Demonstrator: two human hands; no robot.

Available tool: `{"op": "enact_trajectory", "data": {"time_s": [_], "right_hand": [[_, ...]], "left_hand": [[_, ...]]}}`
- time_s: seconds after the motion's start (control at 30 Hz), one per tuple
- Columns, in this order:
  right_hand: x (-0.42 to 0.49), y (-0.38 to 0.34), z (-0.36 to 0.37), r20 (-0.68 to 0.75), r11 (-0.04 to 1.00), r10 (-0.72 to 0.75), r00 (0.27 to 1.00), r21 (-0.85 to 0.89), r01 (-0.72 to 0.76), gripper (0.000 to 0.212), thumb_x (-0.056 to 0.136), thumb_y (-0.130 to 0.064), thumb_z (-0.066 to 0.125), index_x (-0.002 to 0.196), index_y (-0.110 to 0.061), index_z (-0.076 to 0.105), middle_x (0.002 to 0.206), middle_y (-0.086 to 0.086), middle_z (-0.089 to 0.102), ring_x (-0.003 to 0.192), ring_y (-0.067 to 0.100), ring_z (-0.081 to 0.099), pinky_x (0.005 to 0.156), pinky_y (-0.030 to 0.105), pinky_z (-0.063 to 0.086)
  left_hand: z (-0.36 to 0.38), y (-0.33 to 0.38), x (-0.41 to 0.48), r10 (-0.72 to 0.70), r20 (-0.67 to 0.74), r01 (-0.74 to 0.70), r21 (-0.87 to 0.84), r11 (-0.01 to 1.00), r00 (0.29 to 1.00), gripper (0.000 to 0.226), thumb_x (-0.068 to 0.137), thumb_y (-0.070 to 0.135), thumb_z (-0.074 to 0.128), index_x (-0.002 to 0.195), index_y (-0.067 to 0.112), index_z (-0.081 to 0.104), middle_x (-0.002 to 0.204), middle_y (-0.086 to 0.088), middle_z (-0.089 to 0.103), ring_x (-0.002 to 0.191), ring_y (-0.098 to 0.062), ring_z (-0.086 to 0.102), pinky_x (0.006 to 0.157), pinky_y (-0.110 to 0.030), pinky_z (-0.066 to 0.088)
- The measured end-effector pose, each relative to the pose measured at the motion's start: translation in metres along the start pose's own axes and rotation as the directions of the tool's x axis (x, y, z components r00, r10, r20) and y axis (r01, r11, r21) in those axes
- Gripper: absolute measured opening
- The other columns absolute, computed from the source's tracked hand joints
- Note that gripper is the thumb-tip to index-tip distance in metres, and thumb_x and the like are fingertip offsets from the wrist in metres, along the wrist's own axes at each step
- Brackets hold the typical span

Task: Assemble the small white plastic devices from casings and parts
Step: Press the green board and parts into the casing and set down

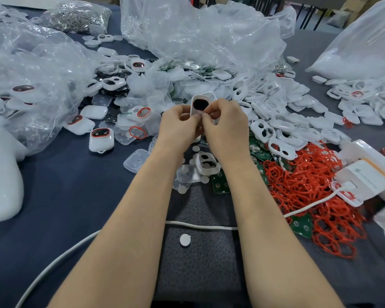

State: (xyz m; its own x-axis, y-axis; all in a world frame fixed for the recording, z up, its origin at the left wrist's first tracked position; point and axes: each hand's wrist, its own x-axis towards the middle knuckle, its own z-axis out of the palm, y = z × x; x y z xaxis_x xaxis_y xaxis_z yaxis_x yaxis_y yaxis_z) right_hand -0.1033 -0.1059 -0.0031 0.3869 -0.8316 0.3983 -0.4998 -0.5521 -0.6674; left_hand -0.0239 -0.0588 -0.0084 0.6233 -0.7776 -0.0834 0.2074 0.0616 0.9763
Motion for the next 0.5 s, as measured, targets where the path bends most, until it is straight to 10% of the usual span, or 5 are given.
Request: {"op": "enact_trajectory", "data": {"time_s": [0.5], "right_hand": [[-0.0035,-0.0041,0.0052,-0.019,1.0,0.018,1.0,-0.02,-0.019,0.014,0.09,-0.019,0.058,0.098,-0.009,0.063,0.103,0.007,0.057,0.087,0.02,0.055,0.074,0.03,0.042]], "left_hand": [[0.0013,0.0011,-0.0013,0.031,-0.045,-0.031,-0.003,1.0,0.999,0.016,0.093,-0.004,0.051,0.105,0.005,0.057,0.08,-0.005,0.065,0.066,-0.009,0.062,0.06,-0.015,0.054]]}}
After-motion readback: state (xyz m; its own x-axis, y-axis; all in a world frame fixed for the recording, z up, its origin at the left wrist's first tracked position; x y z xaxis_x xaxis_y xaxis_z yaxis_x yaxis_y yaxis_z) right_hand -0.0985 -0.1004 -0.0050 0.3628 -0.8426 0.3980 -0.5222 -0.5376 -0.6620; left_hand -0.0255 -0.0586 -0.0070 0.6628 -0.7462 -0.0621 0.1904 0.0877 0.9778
